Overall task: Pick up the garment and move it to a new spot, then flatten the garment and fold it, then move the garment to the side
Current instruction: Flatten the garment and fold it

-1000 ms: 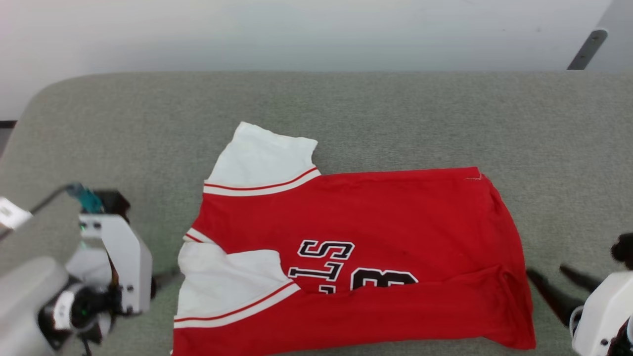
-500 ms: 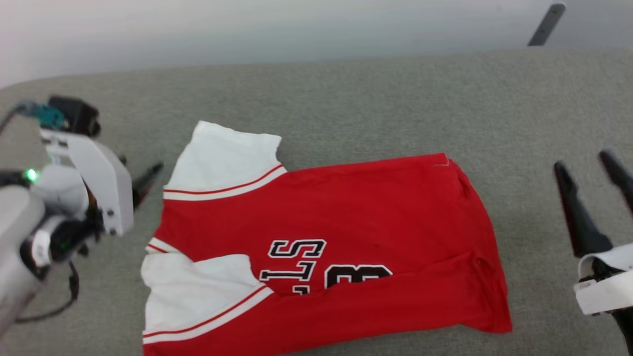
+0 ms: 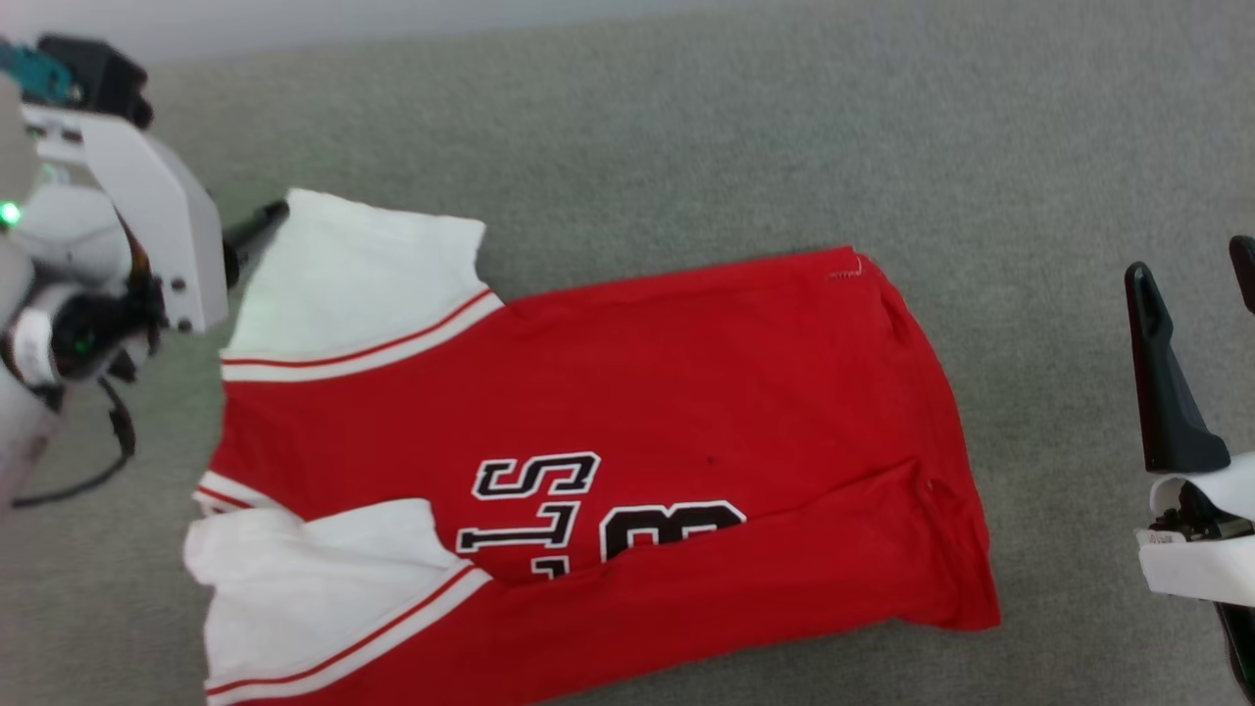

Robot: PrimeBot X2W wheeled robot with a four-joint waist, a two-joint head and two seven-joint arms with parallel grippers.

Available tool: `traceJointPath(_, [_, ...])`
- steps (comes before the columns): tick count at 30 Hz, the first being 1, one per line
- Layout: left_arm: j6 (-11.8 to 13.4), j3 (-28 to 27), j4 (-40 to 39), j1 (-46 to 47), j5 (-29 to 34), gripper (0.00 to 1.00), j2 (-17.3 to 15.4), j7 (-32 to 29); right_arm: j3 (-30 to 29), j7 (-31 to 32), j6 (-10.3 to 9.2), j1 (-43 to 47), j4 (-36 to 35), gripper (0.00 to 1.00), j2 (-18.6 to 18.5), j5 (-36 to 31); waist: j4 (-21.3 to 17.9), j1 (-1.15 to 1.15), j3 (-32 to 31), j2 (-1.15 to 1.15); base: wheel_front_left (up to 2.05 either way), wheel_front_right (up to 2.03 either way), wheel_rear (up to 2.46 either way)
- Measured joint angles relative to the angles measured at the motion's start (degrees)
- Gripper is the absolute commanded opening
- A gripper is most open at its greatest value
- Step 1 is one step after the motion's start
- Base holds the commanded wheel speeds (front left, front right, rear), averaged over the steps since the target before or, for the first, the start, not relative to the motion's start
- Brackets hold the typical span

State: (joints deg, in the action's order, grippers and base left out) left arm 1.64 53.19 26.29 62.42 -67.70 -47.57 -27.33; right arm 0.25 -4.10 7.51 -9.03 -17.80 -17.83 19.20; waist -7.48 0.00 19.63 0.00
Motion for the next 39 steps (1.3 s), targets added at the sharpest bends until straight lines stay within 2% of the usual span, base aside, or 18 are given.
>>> traceJointPath(13, [-2.64,1.8,12.06,7.84,0.56,1.0,3.66,-8.58,0.43,-0.57,0.0,-2.24,0.74,1.0,0.89,0.44,-2.78,0.0,7.06,0.0,0.0,0.0,0.0])
traceJointPath(19, [-2.83,1.53,16.94,10.34,-0.48,1.0,5.61,-11.02,0.85,1.16,0.0,-3.07,0.74,1.0,0.64,0.88,-3.46,0.0,8.97,0.0,0.0,0.0,0.0])
traceJointPath(20, [-2.83,1.22,17.71,10.51,-1.33,0.41,6.13,-11.88,0.98,1.66,0.0,-3.22,0.62,1.0,0.59,0.98,-3.5,0.0,9.14,0.0,0.0,0.0,0.0])
traceJointPath(21, [-2.93,1.07,18.26,10.82,-1.8,0.0,6.39,-12.59,1.02,2.14,0.0,-3.26,0.51,1.0,0.55,1.16,-3.5,0.0,9.26,0.0,0.0,0.0,0.0])
traceJointPath(28, [-2.79,0.62,20.94,11.61,-4.0,0.0,8.54,-15.9,2.16,9.72,0.0,-3.58,-0.64,1.0,-0.48,4.12,-2.68,0.0,9.13,0.0,0.0,0.0,0.0])
traceJointPath(33, [-3.41,0.82,22.03,12.24,-3.98,0.0,10.1,-16.0,4.28,24.63,-0.03,-8.78,0.18,1.0,-2.07,8.31,-1.65,0.0,8.98,0.0,0.0,0.0,0.0])
traceJointPath(34, [-3.41,0.82,22.03,12.24,-3.98,0.0,10.1,-16.0,4.28,24.63,-0.03,-8.78,0.18,1.0,-2.07,8.31,-1.65,0.0,8.98,0.0,0.0,0.0,0.0])
traceJointPath(35, [-3.75,1.02,22.36,12.53,-3.81,0.0,10.78,-15.91,4.54,30.49,-0.03,-11.95,1.62,1.0,-1.57,10.55,-1.23,0.0,8.99,0.0,0.0,0.0,0.0])
traceJointPath(39, [-4.25,1.22,23.01,13.14,-3.57,0.0,12.0,-15.26,6.92,41.59,-0.02,-18.51,5.65,1.0,-2.16,12.24,-0.36,0.0,9.18,0.0,0.0,0.0,0.0])
